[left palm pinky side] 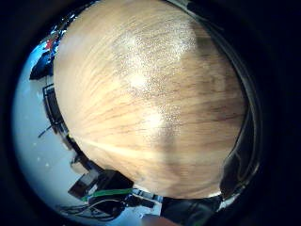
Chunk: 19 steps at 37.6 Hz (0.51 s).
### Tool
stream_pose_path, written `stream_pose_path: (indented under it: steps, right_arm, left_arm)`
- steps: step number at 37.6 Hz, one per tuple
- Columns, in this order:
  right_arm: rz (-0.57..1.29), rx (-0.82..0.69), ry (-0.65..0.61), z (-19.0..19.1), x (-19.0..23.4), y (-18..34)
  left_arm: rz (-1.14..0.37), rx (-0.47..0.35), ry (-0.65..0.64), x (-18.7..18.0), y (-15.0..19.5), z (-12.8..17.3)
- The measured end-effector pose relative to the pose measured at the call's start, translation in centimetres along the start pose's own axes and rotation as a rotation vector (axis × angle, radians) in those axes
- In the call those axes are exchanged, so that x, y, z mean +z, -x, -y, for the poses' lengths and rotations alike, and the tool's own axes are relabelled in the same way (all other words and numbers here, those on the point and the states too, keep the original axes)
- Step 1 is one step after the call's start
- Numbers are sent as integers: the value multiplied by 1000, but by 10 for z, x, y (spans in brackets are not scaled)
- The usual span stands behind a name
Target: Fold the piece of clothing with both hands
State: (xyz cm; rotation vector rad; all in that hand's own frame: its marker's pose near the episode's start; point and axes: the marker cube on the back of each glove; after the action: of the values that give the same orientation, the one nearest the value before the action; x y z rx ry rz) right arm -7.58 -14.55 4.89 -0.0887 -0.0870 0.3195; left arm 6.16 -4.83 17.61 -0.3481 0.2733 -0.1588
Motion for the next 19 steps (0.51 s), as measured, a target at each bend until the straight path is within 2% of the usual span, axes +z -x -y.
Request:
stream_pose_path:
  steps: [2,10,15,19]
  right_arm:
    - [11,-10,-36,7,3,-1]
    - [24,6,-40,16,4,-4]
    - [25,26,119,-4,-6,1]
    - [4,21,-65,6,-18,14]
  left_arm:
    - [-8,0,-14,-2,0,0]
    - [-42,4,-63,-30,4,-12]
    - [-42,-15,-175,-76,21,-24]
    - [-71,-9,-256,-118,42,-31]
